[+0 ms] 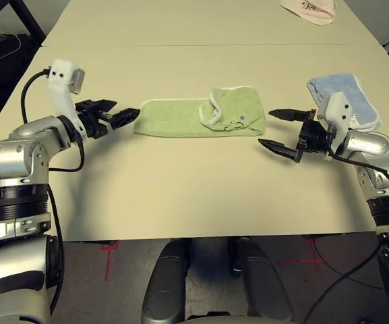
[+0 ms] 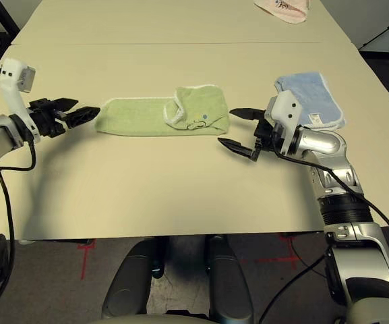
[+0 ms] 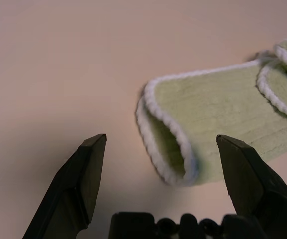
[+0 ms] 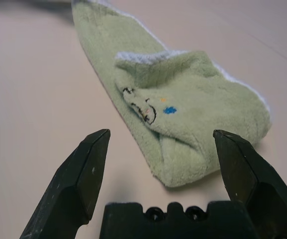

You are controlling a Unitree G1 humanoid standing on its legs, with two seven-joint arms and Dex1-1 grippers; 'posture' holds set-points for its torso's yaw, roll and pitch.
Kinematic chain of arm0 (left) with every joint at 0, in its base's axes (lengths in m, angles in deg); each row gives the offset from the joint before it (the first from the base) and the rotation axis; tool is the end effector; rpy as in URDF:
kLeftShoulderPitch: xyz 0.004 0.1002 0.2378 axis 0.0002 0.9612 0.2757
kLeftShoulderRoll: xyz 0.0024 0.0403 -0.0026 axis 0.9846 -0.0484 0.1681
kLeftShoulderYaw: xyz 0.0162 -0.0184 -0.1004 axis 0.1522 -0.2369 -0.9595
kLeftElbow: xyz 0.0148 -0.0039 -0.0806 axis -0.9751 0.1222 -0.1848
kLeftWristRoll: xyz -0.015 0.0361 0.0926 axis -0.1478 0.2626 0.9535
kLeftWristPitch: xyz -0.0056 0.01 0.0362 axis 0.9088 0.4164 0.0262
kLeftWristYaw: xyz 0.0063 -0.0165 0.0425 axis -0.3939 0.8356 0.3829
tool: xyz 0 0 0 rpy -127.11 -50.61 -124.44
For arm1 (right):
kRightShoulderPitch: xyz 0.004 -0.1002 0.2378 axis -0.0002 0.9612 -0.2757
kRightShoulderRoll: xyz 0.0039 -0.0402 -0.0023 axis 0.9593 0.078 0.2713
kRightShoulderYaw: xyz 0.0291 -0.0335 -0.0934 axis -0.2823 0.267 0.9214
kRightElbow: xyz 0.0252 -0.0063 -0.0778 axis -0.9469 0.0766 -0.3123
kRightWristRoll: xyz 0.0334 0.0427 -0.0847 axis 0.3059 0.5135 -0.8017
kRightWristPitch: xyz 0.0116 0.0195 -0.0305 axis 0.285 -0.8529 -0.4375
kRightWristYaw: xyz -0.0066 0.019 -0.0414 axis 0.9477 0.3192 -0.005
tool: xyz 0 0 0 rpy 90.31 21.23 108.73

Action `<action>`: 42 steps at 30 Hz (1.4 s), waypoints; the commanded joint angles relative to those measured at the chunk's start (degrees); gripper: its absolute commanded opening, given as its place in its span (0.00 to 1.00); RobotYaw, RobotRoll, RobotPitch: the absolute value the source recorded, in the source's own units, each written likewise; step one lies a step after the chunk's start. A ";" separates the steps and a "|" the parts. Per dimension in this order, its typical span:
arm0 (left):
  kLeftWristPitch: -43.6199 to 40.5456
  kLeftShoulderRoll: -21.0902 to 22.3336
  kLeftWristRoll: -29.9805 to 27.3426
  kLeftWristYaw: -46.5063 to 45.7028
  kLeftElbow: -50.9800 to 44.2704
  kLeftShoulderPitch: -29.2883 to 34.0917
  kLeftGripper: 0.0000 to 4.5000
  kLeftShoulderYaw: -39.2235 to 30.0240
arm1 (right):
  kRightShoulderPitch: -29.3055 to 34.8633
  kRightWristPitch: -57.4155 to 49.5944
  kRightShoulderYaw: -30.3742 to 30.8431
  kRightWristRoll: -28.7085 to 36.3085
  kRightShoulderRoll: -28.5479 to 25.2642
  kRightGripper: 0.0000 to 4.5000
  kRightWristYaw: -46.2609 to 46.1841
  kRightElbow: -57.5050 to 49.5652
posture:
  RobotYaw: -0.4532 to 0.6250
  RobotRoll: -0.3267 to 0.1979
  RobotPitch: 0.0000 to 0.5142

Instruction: Fold the towel and set it aside.

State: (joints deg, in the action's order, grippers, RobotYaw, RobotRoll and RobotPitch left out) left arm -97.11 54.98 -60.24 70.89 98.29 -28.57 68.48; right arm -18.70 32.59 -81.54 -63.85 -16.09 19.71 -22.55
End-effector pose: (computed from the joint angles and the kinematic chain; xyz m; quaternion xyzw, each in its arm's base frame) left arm 0.2751 0.2979 0.2181 -0.0605 0.1408 -0.2215 0.9630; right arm 0.3025 -0.2441 0.1727 -0.2101 -0.0869 0.4791 0.8478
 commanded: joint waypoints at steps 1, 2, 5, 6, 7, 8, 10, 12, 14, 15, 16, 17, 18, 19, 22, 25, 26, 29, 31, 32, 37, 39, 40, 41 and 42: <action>-9.10 -0.21 -4.28 -1.26 -2.35 0.83 1.00 -2.34 | -0.49 0.07 -0.14 0.39 0.72 1.00 -0.23 0.97 | 0.52 0.62 0.39; -10.79 -0.31 -5.08 -1.50 -2.52 0.72 1.00 -2.72 | -0.60 0.11 -0.13 0.28 0.83 1.00 -0.24 1.09 | 0.52 0.62 0.39; -16.44 -1.15 -7.38 -2.97 -1.53 -0.67 1.00 -4.85 | -0.97 0.08 -0.01 0.04 1.27 1.00 -0.32 1.19 | 0.53 0.62 0.41; -17.92 -1.55 -7.93 -3.64 -1.02 -1.22 1.00 -5.74 | -1.01 0.04 0.02 0.02 1.36 1.00 -0.31 1.17 | 0.53 0.62 0.41; -18.94 -1.91 -8.30 -4.26 -0.89 -1.55 1.00 -6.37 | -1.02 0.05 -0.02 0.05 1.35 1.00 -0.24 1.19 | 0.53 0.62 0.41; -21.07 -2.43 -8.99 -4.76 -0.44 -2.07 1.00 -7.26 | -1.02 0.06 0.00 0.04 1.38 1.00 -0.22 1.19 | 0.53 0.62 0.41; -24.40 -3.55 -10.03 -5.70 0.17 -2.76 1.00 -8.67 | -1.00 0.09 0.01 0.02 1.43 1.00 -0.21 1.19 | 0.53 0.62 0.42; -25.50 -5.14 -10.18 -7.50 1.01 -3.53 1.00 -10.31 | -0.96 0.08 0.05 -0.02 1.47 1.00 -0.26 1.14 | 0.53 0.62 0.42; -25.84 -6.73 -10.12 -9.10 1.33 -4.05 1.00 -11.60 | -0.78 0.00 0.05 -0.01 1.45 1.00 -0.29 0.89 | 0.52 0.62 0.42; -26.21 -7.63 -10.22 -9.86 1.44 -4.31 1.00 -12.37 | -0.70 -0.06 0.06 -0.01 1.45 1.00 -0.32 0.77 | 0.52 0.62 0.42; -26.36 -8.35 -10.21 -10.41 1.60 -4.41 1.00 -12.79 | -0.66 -0.12 0.08 -0.02 1.45 1.00 -0.34 0.69 | 0.52 0.62 0.42; -26.49 -8.89 -10.20 -10.79 1.68 -4.41 1.00 -12.96 | -0.66 -0.18 0.09 -0.01 1.47 1.00 -0.38 0.65 | 0.52 0.62 0.42; -26.57 -9.32 -10.19 -11.10 1.69 -4.35 1.00 -13.01 | -0.70 -0.23 0.11 -0.02 1.50 1.00 -0.42 0.63 | 0.52 0.62 0.42; -26.66 -9.74 -10.15 -11.43 1.62 -4.24 1.00 -13.04 | -0.71 -0.24 0.09 -0.01 1.46 1.00 -0.42 0.60 | 0.52 0.62 0.42; -26.99 -10.51 -10.12 -12.15 1.84 -4.04 1.00 -12.95 | -0.96 -0.35 0.06 0.03 1.35 1.00 -0.38 0.60 | 0.52 0.62 0.42; -26.92 -10.84 -10.04 -12.54 2.09 -3.82 1.00 -12.64 | -1.16 -0.31 0.04 -0.01 1.32 1.00 -0.42 0.71 | 0.52 0.62 0.42; -26.83 -11.03 -10.04 -12.68 2.13 -3.82 1.00 -12.65 | -1.13 -0.29 0.02 -0.01 1.29 1.00 -0.40 0.69 | 0.52 0.62 0.42; -26.17 -11.67 -9.66 -13.44 2.74 -4.05 1.00 -12.72 | -0.96 -0.35 -0.02 0.03 1.21 1.00 -0.39 0.50 | 0.52 0.62 0.42; -24.72 -12.28 -8.85 -14.73 3.51 -4.40 1.00 -13.01 | -0.89 -0.42 -0.01 0.04 1.22 1.00 -0.44 0.41 | 0.51 0.62 0.42; -23.99 -12.47 -8.58 -15.26 3.80 -4.56 1.00 -13.10 | -0.84 -0.45 -0.01 0.05 1.22 1.00 -0.46 0.34 | 0.51 0.62 0.42; -19.51 -12.51 -7.05 -18.07 5.19 -5.16 1.00 -12.45 | -0.57 -0.64 -0.01 0.11 1.22 1.00 -0.63 -0.06 | 0.51 0.62 0.41; -18.15 -12.07 -6.48 -18.45 6.13 -4.99 1.00 -11.82 | -0.53 -0.67 0.00 0.10 1.20 1.00 -0.70 -0.13 | 0.51 0.62 0.41; -17.45 -11.83 -6.25 -18.40 6.50 -4.83 1.00 -11.39 | -0.51 -0.69 0.00 0.09 1.18 1.00 -0.75 -0.18 | 0.51 0.62 0.41; -16.97 -11.61 -6.19 -18.27 6.75 -4.70 1.00 -11.01 | -0.49 -0.71 0.00 0.09 1.17 1.00 -0.78 -0.20 | 0.51 0.62 0.41; -16.83 -11.57 -6.38 -18.31 6.97 -4.68 0.96 -11.01 | -0.47 -0.70 0.00 0.09 1.15 1.00 -0.80 -0.26 | 0.51 0.62 0.41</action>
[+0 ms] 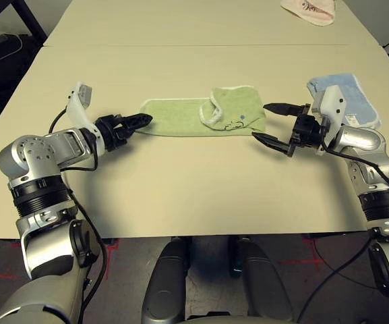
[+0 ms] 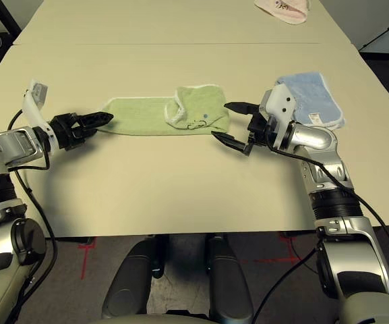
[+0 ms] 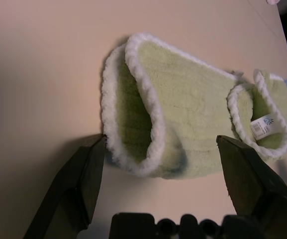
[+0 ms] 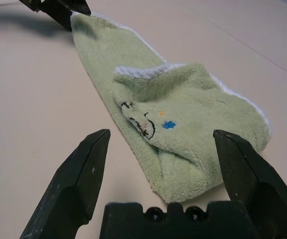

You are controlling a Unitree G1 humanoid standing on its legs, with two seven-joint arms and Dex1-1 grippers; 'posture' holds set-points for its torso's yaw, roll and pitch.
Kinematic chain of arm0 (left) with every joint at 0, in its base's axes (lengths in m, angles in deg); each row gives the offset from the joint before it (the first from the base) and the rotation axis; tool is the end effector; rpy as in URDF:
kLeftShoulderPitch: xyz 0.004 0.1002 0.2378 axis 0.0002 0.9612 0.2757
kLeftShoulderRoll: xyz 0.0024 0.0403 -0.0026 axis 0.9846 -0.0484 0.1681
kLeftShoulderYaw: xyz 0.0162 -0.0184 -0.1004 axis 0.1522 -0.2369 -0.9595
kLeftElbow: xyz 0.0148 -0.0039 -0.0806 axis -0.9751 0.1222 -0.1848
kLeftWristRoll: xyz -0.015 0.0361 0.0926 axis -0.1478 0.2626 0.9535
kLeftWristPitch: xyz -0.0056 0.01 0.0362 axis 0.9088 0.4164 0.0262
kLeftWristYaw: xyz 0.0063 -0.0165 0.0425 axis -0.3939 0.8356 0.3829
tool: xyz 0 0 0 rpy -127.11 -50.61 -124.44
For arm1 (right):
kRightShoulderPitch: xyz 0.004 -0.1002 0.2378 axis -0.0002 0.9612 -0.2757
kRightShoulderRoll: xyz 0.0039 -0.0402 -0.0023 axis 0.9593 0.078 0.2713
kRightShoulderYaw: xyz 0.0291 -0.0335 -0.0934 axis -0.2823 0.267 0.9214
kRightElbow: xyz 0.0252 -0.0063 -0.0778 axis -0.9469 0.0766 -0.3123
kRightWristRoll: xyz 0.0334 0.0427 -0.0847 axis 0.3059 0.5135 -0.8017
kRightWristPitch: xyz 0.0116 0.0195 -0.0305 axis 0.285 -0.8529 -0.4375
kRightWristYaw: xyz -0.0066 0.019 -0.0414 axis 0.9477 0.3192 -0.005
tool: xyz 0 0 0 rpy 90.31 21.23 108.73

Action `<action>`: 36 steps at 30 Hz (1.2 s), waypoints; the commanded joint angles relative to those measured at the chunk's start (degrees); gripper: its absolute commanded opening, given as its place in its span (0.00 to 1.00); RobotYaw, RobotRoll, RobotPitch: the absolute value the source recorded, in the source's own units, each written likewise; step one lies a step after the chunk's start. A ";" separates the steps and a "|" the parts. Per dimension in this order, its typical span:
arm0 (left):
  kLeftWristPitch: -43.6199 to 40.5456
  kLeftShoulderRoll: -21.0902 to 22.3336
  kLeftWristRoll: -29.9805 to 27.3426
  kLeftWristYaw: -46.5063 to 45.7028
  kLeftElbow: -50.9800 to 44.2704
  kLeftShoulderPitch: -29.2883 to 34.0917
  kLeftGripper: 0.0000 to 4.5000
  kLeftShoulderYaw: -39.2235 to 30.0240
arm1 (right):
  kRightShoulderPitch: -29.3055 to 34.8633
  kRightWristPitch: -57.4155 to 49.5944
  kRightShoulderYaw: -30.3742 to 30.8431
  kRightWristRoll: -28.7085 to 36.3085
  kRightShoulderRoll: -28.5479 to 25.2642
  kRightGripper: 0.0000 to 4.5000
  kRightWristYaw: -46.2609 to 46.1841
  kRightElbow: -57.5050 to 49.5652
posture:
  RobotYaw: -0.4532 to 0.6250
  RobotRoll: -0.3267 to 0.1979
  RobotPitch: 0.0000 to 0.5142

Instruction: Fold the towel and set it aside.

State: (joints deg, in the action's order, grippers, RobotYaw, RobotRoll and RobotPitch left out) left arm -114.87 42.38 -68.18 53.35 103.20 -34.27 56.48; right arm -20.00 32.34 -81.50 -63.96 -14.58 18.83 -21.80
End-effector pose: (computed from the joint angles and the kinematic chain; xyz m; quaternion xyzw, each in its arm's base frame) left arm 0.2876 0.2724 0.1962 -0.2674 0.2146 -0.1885 0.9203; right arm 0.3065 -0.2377 0.1736 -0.1999 -0.0957 0.4773 0.8503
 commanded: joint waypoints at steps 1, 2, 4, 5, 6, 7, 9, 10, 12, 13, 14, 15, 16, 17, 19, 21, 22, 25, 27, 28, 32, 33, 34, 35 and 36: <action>1.08 1.07 1.44 -0.90 2.23 1.00 0.91 1.00 | 0.87 -0.47 -0.03 0.19 -0.39 1.00 0.04 -1.06 | 0.51 0.62 0.41; 1.11 1.08 1.27 -1.03 2.39 0.95 0.85 0.93 | 0.89 -0.47 -0.04 0.19 -0.41 1.00 0.02 -1.11 | 0.51 0.62 0.41; 1.28 1.34 1.12 -0.80 2.66 0.95 0.69 1.28 | 0.92 -0.50 -0.03 0.19 -0.43 1.00 0.00 -1.22 | 0.51 0.62 0.41; 1.38 1.32 1.10 -0.91 2.91 0.84 0.60 1.26 | 0.88 -0.45 -0.01 0.17 -0.42 1.00 0.01 -1.13 | 0.50 0.62 0.39; 1.49 1.34 1.11 -0.94 3.06 0.79 0.51 1.33 | 0.85 -0.41 -0.01 0.15 -0.41 1.00 0.02 -1.06 | 0.50 0.62 0.39; 1.58 1.40 1.12 -1.00 3.15 0.70 0.42 1.39 | 0.79 -0.39 0.01 0.13 -0.40 1.00 0.03 -1.02 | 0.50 0.62 0.39; 1.74 1.45 1.10 -1.19 3.31 0.50 0.25 1.39 | 0.69 -0.33 0.04 0.09 -0.38 1.00 0.05 -0.89 | 0.51 0.62 0.39; 1.82 1.50 1.07 -1.29 3.45 0.34 0.16 1.31 | 0.64 -0.30 0.05 0.07 -0.38 1.00 0.06 -0.84 | 0.51 0.62 0.39; 1.60 1.31 0.62 -1.85 3.55 -0.45 0.01 0.42 | 0.50 -0.24 0.05 0.03 -0.38 1.00 0.06 -0.62 | 0.51 0.62 0.39; 1.46 1.19 0.31 -2.12 3.61 -0.93 0.01 -0.09 | 0.40 -0.17 0.01 0.00 -0.38 1.00 0.06 -0.37 | 0.51 0.62 0.39; 1.39 1.19 0.03 -2.22 3.66 -1.38 0.01 -0.40 | 0.30 -0.13 -0.09 0.01 -0.42 1.00 0.02 -0.06 | 0.51 0.62 0.39; 1.42 1.28 -0.09 -2.27 3.78 -1.76 0.01 -0.54 | 0.25 -0.13 -0.21 0.04 -0.46 1.00 -0.01 0.20 | 0.51 0.62 0.39; 1.48 1.37 -0.26 -2.21 3.81 -2.22 0.01 -0.61 | 0.29 -0.30 -0.39 0.13 -0.55 1.00 -0.08 0.40 | 0.51 0.62 0.39; 1.50 1.44 -0.40 -2.14 3.72 -2.70 0.01 -0.60 | 0.40 -0.42 -0.54 0.21 -0.68 1.00 -0.08 0.54 | 0.51 0.62 0.39; 1.73 1.55 -0.45 -2.11 3.72 -3.69 0.01 -0.50 | 0.75 -0.48 -0.74 0.18 -1.06 1.00 -0.02 0.85 | 0.52 0.62 0.39; 1.64 1.54 -0.80 -2.04 3.54 -4.88 0.01 -0.36 | 1.25 -0.31 -0.89 0.06 -1.51 1.00 0.01 1.12 | 0.52 0.62 0.39; 1.24 1.31 -1.09 -2.19 2.76 -5.57 0.01 -0.11 | 1.50 -0.26 -0.96 0.03 -1.72 1.00 -0.05 1.18 | 0.52 0.62 0.39; 0.15 0.83 -2.20 -1.61 1.43 -7.66 0.01 0.74 | 1.97 -0.19 -1.09 0.15 -2.14 1.00 -0.27 1.11 | 0.52 0.62 0.39; -0.25 0.88 -2.83 -0.29 0.72 -8.89 0.01 2.26 | 1.92 -0.20 -0.98 0.13 -2.13 1.00 -0.53 1.11 | 0.51 0.62 0.38; -0.75 0.58 -3.53 0.43 0.08 -9.64 0.01 2.91 | 1.88 -0.20 -0.95 0.12 -2.10 1.00 -0.64 1.11 | 0.51 0.62 0.38; -1.64 -0.85 -5.41 2.49 -1.91 -11.97 0.01 5.64 | 1.79 -0.16 -0.93 0.09 -2.12 1.00 -1.03 1.13 | 0.51 0.62 0.38; -1.54 -1.40 -5.59 2.63 -2.20 -12.51 0.01 6.15 | 1.75 -0.18 -0.94 0.04 -2.16 1.00 -1.18 1.19 | 0.51 0.62 0.38; -1.47 -1.76 -5.65 2.69 -2.32 -12.85 0.01 6.42 | 1.73 -0.20 -0.94 0.02 -2.20 1.00 -1.30 1.22 | 0.51 0.62 0.38; -1.31 -2.29 -5.83 2.85 -2.51 -13.31 0.01 6.86 | 1.71 -0.27 -0.96 -0.04 -2.31 1.00 -1.41 1.32 | 0.51 0.62 0.38; -1.17 -2.98 -6.09 2.89 -2.65 -13.82 0.01 7.29 | 1.79 -0.37 -0.98 -0.13 -2.48 1.00 -1.52 1.42 | 0.51 0.62 0.38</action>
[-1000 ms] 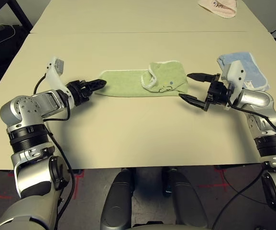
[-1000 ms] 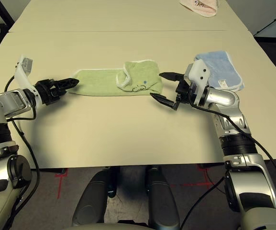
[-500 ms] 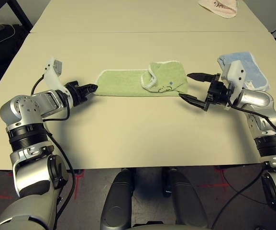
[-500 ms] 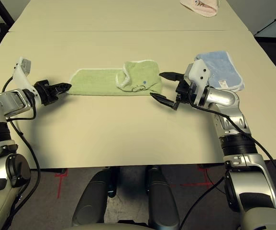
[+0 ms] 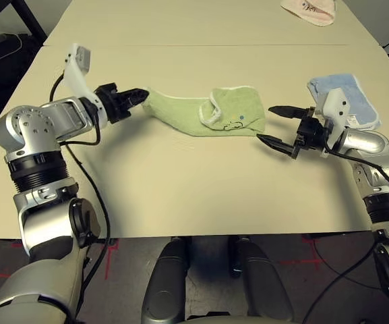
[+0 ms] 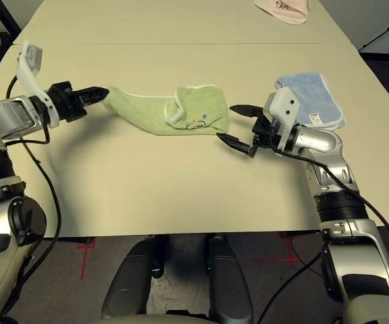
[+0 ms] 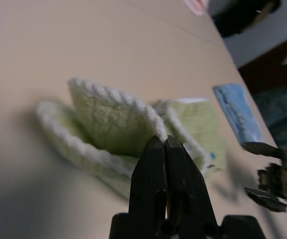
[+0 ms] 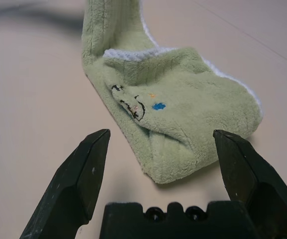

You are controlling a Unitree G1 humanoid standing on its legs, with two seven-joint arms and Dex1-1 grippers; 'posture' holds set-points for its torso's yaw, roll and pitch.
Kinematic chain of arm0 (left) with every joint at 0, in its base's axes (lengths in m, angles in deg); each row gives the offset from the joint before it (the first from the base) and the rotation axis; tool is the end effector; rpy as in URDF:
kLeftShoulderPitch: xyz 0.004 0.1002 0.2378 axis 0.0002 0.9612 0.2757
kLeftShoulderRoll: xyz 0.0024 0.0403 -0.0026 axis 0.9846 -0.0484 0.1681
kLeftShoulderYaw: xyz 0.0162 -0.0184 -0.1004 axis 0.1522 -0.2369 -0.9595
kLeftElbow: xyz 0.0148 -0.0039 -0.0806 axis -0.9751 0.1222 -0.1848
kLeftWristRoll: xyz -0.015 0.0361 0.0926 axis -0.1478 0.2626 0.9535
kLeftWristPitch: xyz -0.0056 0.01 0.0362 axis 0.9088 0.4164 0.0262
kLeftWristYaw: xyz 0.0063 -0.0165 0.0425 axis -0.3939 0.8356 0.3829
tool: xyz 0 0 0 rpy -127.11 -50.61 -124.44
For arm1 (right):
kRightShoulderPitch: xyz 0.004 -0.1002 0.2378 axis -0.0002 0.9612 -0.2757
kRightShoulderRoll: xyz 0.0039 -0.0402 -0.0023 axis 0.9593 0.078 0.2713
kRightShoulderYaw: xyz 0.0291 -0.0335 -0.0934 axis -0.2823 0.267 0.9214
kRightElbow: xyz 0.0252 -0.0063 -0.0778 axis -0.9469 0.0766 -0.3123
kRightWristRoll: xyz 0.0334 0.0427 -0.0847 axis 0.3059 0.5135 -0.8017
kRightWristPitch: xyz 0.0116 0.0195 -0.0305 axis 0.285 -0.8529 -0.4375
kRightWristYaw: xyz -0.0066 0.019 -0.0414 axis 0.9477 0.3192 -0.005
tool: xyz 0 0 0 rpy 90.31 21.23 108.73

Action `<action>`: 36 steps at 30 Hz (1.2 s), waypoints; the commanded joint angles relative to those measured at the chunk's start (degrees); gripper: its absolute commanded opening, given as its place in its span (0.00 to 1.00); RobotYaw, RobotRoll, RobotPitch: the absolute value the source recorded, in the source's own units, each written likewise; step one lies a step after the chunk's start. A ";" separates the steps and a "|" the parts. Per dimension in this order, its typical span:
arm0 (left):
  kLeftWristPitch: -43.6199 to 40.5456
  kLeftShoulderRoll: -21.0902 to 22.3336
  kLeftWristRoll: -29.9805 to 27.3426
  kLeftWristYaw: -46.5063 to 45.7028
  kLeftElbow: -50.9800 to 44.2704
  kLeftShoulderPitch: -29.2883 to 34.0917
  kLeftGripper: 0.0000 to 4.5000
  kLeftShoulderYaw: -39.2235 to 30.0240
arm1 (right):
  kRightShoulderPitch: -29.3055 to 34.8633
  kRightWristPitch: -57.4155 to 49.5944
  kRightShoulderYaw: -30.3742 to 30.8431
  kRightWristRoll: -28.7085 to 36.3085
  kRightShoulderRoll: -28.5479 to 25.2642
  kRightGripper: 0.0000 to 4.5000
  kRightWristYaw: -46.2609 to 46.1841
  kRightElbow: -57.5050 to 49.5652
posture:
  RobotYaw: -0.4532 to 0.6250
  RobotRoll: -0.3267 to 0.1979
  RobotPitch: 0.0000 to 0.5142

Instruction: Fold the towel and set it aside.

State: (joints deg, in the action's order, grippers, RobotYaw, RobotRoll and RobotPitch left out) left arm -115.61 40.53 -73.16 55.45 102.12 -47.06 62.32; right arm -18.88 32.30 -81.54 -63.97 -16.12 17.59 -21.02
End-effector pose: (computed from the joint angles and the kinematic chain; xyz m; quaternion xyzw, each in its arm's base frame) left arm 0.3056 0.2285 0.2562 -0.2232 0.1446 -0.3237 0.9080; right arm 0.3037 -0.2465 0.1693 -0.2021 -0.0793 0.4598 0.8611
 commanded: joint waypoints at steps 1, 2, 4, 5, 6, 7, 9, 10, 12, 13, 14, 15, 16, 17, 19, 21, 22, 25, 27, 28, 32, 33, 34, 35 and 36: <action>-0.33 -1.93 -1.48 1.20 -1.82 -1.59 0.01 2.22 | 0.75 -0.38 -0.94 -0.28 -1.11 1.00 -0.41 0.83 | 0.51 0.62 0.38; -0.38 -2.69 -1.85 1.55 -2.05 -2.14 0.01 2.86 | 0.78 -0.34 -0.92 -0.40 -1.25 1.00 -0.49 1.05 | 0.51 0.62 0.38; -0.57 -3.99 -2.36 2.07 -2.45 -3.00 0.01 3.90 | 0.73 -0.25 -0.86 -0.46 -1.37 1.00 -0.64 1.30 | 0.50 0.62 0.38; -0.59 -4.55 -2.51 2.26 -2.61 -3.34 0.01 4.35 | 0.68 -0.25 -0.84 -0.43 -1.42 1.00 -0.69 1.33 | 0.50 0.62 0.38; -0.45 -5.13 -2.58 2.48 -2.64 -3.74 0.01 4.91 | 0.59 -0.26 -0.82 -0.41 -1.45 1.00 -0.76 1.38 | 0.50 0.62 0.38; -0.19 -5.68 -2.59 2.67 -2.51 -4.15 0.01 5.36 | 0.49 -0.27 -0.81 -0.42 -1.48 1.00 -0.82 1.46 | 0.51 0.62 0.38; 0.41 -6.71 -2.54 2.97 -1.96 -5.08 0.01 5.95 | 0.34 -0.24 -0.82 -0.47 -1.57 1.00 -0.93 1.65 | 0.51 0.62 0.38; 0.78 -7.14 -2.41 3.13 -1.56 -5.54 0.01 6.20 | 0.24 -0.22 -0.82 -0.52 -1.62 1.00 -0.99 1.81 | 0.51 0.62 0.38; 1.81 -8.23 -2.16 3.58 -0.53 -6.63 0.01 6.82 | 0.03 -0.11 -0.82 -0.75 -1.80 1.00 -1.18 2.29 | 0.51 0.62 0.38; 2.19 -8.72 -2.09 3.78 -0.08 -7.10 0.01 7.11 | -0.06 -0.07 -0.81 -0.85 -1.87 1.00 -1.22 2.53 | 0.51 0.62 0.38; 2.53 -9.28 -2.07 4.01 0.34 -7.55 0.01 7.41 | -0.10 -0.09 -0.78 -0.91 -1.95 1.00 -1.22 2.68 | 0.51 0.62 0.38; 2.79 -9.75 -2.06 4.27 0.66 -7.87 0.01 7.80 | -0.16 -0.12 -0.76 -0.96 -2.00 1.00 -1.23 2.87 | 0.51 0.62 0.37; 3.15 -10.16 -1.93 4.55 0.97 -8.14 0.01 8.29 | -0.24 -0.21 -0.76 -1.04 -2.06 1.00 -1.30 3.10 | 0.51 0.62 0.37; 3.62 -10.65 -1.75 4.68 1.41 -8.43 0.01 8.67 | -0.33 -0.13 -0.77 -1.18 -2.13 1.00 -1.36 3.40 | 0.51 0.62 0.37; 4.86 -11.67 -1.20 4.98 2.46 -9.04 0.01 9.64 | -0.58 0.08 -0.78 -1.31 -2.16 1.00 -1.37 3.91 | 0.51 0.62 0.37; 6.67 -12.54 -0.17 5.42 3.62 -9.39 0.01 11.27 | -0.86 0.16 -0.74 -1.39 -2.11 1.00 -1.42 4.32 | 0.51 0.62 0.37; 7.56 -12.76 0.42 5.90 4.30 -9.45 0.01 12.23 | -0.98 0.16 -0.75 -1.40 -2.06 1.00 -1.51 4.49 | 0.51 0.62 0.37; 10.45 -12.84 2.54 7.45 6.41 -9.51 0.01 15.10 | -1.45 -0.56 -1.32 -0.82 -1.50 1.00 -2.59 4.86 | 0.51 0.62 0.38; 12.32 -12.85 3.97 8.51 8.14 -9.79 0.01 16.74 | -1.72 -1.83 -2.12 0.38 -0.76 1.00 -3.71 4.70 | 0.51 0.62 0.38; 13.17 -12.68 4.68 9.36 8.71 -9.91 0.01 17.75 | -1.77 -2.51 -2.43 0.94 -0.48 1.00 -4.08 4.55 | 0.51 0.62 0.38; 14.28 -13.13 5.67 11.57 10.52 -10.81 0.01 19.53 | -1.60 -4.43 -3.48 2.23 0.24 1.00 -4.73 4.00 | 0.51 0.62 0.38; 14.50 -13.39 5.86 12.13 10.84 -11.07 0.01 20.02 | -1.70 -4.86 -3.80 2.45 0.37 1.00 -4.97 4.00 | 0.51 0.62 0.38; 14.64 -13.66 5.96 12.62 11.09 -11.32 0.01 20.40 | -1.81 -5.06 -3.94 2.50 0.40 1.00 -5.10 4.03 | 0.51 0.62 0.38; 14.74 -13.81 6.06 12.99 11.28 -11.48 0.01 20.65 | -1.88 -5.16 -3.96 2.51 0.39 1.00 -5.18 4.03 | 0.51 0.62 0.38; 14.90 -14.08 6.19 13.34 11.48 -11.71 0.01 20.93 | -1.95 -5.20 -3.93 2.51 0.38 1.00 -5.23 4.05 | 0.51 0.62 0.38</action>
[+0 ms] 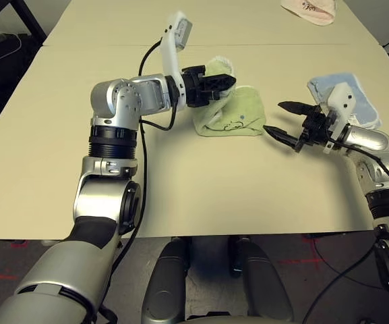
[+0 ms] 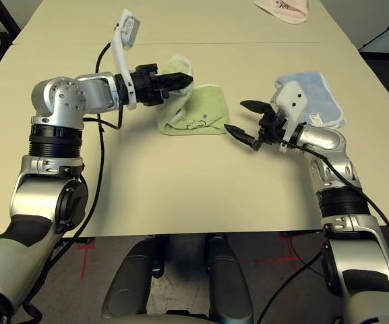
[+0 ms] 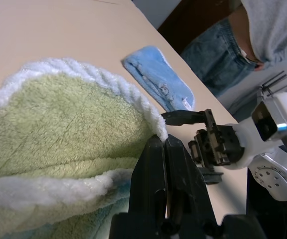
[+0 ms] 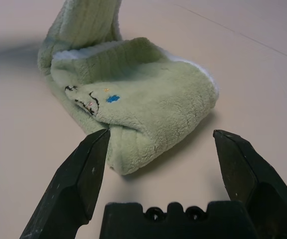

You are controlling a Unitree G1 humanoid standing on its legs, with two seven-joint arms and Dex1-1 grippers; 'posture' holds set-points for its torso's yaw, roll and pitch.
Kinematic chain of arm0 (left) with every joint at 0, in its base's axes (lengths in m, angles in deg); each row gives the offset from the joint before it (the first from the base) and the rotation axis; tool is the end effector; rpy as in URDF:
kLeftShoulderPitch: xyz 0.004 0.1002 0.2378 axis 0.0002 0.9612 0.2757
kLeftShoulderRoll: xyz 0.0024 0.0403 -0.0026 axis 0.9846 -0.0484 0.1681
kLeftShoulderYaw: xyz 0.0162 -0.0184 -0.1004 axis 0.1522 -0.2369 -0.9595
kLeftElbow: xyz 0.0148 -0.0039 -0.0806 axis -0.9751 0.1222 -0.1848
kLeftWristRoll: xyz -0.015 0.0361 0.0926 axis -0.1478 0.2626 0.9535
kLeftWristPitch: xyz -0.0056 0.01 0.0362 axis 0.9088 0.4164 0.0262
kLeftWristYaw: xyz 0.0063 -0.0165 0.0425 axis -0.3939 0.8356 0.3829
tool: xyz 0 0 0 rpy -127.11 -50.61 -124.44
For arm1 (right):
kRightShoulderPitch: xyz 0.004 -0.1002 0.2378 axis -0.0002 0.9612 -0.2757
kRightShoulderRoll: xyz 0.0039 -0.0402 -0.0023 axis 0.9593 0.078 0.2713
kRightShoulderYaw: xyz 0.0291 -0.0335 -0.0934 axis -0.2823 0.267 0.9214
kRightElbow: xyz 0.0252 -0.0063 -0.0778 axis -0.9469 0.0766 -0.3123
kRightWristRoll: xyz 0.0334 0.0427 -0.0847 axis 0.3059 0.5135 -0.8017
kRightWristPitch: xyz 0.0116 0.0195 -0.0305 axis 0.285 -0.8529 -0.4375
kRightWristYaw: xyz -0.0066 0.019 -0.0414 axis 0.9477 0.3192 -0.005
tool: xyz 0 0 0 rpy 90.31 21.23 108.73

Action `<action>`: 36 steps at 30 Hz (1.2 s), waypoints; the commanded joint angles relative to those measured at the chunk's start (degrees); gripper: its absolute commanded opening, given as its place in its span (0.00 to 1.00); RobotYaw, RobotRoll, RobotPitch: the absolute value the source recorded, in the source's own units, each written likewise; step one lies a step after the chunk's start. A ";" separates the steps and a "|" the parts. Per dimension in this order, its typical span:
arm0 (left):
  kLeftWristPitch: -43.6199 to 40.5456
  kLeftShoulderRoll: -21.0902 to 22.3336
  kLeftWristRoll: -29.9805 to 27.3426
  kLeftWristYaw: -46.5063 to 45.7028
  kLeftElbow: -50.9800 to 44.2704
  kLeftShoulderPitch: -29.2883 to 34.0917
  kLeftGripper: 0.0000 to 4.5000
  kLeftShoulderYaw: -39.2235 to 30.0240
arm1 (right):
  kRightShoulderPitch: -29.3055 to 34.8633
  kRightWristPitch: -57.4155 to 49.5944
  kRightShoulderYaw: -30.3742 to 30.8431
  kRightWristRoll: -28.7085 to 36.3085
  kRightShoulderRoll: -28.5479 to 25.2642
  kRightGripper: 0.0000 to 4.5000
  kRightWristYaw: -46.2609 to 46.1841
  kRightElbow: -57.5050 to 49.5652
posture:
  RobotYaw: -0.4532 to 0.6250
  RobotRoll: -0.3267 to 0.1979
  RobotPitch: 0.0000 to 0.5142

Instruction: Fold the towel and set it aside.

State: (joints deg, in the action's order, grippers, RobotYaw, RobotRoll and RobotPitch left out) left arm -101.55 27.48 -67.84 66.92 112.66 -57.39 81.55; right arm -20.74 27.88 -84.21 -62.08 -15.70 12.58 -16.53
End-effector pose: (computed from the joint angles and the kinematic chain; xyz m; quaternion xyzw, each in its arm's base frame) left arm 0.3386 0.1174 0.2616 -0.1375 0.1408 -0.5032 0.8415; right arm 0.3090 -0.2574 0.1658 -0.1428 -0.0620 0.3981 0.9040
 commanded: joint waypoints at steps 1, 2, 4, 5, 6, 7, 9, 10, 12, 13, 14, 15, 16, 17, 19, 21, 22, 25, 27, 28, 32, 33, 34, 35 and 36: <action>1.01 -1.33 0.99 2.21 1.18 -1.65 0.01 1.94 | -0.16 -0.86 -1.23 0.64 -0.03 1.00 -0.27 -0.44 | 0.51 0.62 0.38; 1.22 -1.93 1.01 2.67 1.48 -2.13 0.01 2.29 | -0.17 -0.82 -1.18 0.63 0.01 1.00 -0.29 -0.38 | 0.51 0.62 0.37; 1.43 -2.80 1.12 3.57 1.97 -2.92 0.01 2.82 | -0.19 -0.71 -1.07 0.58 0.07 1.00 -0.34 -0.28 | 0.51 0.62 0.37; 1.46 -3.06 1.20 3.97 2.15 -3.19 0.01 3.01 | -0.20 -0.67 -1.02 0.55 0.11 1.00 -0.37 -0.24 | 0.51 0.62 0.37; 1.46 -3.23 1.29 4.22 2.32 -3.40 0.01 3.11 | -0.21 -0.65 -0.99 0.53 0.14 1.00 -0.40 -0.22 | 0.51 0.62 0.37; 1.76 -3.60 1.64 4.66 2.85 -3.77 0.01 3.61 | -0.19 -0.60 -0.97 0.52 0.20 1.00 -0.43 -0.26 | 0.51 0.62 0.36; 2.49 -4.26 2.41 5.46 4.20 -4.31 0.01 4.53 | -0.17 -0.52 -0.96 0.51 0.23 1.00 -0.45 -0.30 | 0.51 0.62 0.36; 2.80 -4.48 2.76 5.80 4.80 -4.49 0.01 4.81 | -0.16 -0.49 -0.96 0.50 0.23 1.00 -0.45 -0.30 | 0.51 0.62 0.36; 4.50 -5.08 4.24 6.24 7.02 -4.73 0.01 5.65 | -0.08 -0.45 -0.99 0.46 0.19 1.00 -0.48 -0.37 | 0.51 0.62 0.35; 5.44 -5.36 5.04 6.54 8.27 -4.82 0.01 6.12 | -0.06 -0.45 -1.01 0.44 0.19 1.00 -0.50 -0.42 | 0.51 0.62 0.35; 6.63 -5.50 6.12 6.97 9.50 -4.86 0.01 6.87 | -0.03 -0.47 -1.01 0.43 0.19 1.00 -0.54 -0.50 | 0.51 0.62 0.35; 7.62 -5.75 7.01 7.09 10.86 -4.96 0.01 7.25 | -0.01 -0.50 -1.02 0.45 0.20 1.00 -0.58 -0.57 | 0.51 0.62 0.35; 8.46 -5.96 7.83 7.33 12.06 -5.06 0.01 7.59 | 0.01 -0.51 -1.02 0.46 0.18 1.00 -0.61 -0.65 | 0.51 0.62 0.35; 9.54 -6.13 8.91 7.54 13.32 -5.10 0.01 8.11 | 0.04 -0.54 -1.03 0.48 0.16 1.00 -0.63 -0.75 | 0.51 0.62 0.35; 11.12 -6.51 10.49 8.10 15.52 -5.17 0.01 8.75 | 0.08 -0.57 -1.05 0.52 0.11 1.00 -0.66 -0.90 | 0.51 0.62 0.35; 12.30 -6.75 11.77 8.72 16.93 -5.30 0.01 9.20 | 0.14 -0.57 -1.07 0.54 0.04 1.00 -0.68 -1.00 | 0.50 0.62 0.35; 12.64 -6.99 12.18 8.93 17.66 -5.47 0.01 9.11 | 0.15 -0.57 -1.12 0.56 -0.04 1.00 -0.67 -0.97 | 0.50 0.62 0.35; 14.06 -7.96 13.49 9.50 19.93 -6.17 0.01 9.22 | 0.07 -0.33 -1.29 0.48 -0.44 1.00 -0.52 -0.42 | 0.50 0.62 0.36; 14.95 -8.61 14.28 9.84 21.23 -6.73 0.01 9.15 | 0.06 -0.30 -1.35 0.48 -0.55 1.00 -0.50 -0.34 | 0.50 0.62 0.36; 15.43 -9.03 14.65 9.97 21.98 -7.11 0.01 9.05 | 0.12 -0.32 -1.36 0.50 -0.57 1.00 -0.51 -0.44 | 0.50 0.62 0.36; 17.45 -10.22 16.04 10.74 24.54 -8.34 0.01 8.72 | 0.26 -0.45 -1.32 0.53 -0.62 1.00 -0.54 -0.70 | 0.50 0.62 0.36; 18.02 -10.50 16.44 11.01 25.02 -8.59 0.01 8.80 | 0.31 -0.47 -1.30 0.52 -0.65 1.00 -0.52 -0.79 | 0.49 0.62 0.36; 18.42 -10.76 16.74 11.25 25.43 -8.80 0.01 8.84 | 0.34 -0.49 -1.28 0.52 -0.69 1.00 -0.51 -0.85 | 0.49 0.62 0.36; 18.81 -10.94 17.10 11.54 25.73 -8.94 0.01 8.95 | 0.35 -0.53 -1.27 0.53 -0.71 1.00 -0.53 -0.86 | 0.49 0.62 0.36; 19.16 -11.11 17.54 11.75 25.96 -8.98 0.01 9.13 | 0.34 -0.50 -1.26 0.51 -0.73 1.00 -0.53 -0.85 | 0.49 0.62 0.36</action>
State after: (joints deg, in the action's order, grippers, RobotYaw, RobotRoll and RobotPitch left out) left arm -83.19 17.14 -51.43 77.75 137.35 -65.67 89.79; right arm -21.01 27.41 -84.25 -61.78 -15.72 11.80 -16.62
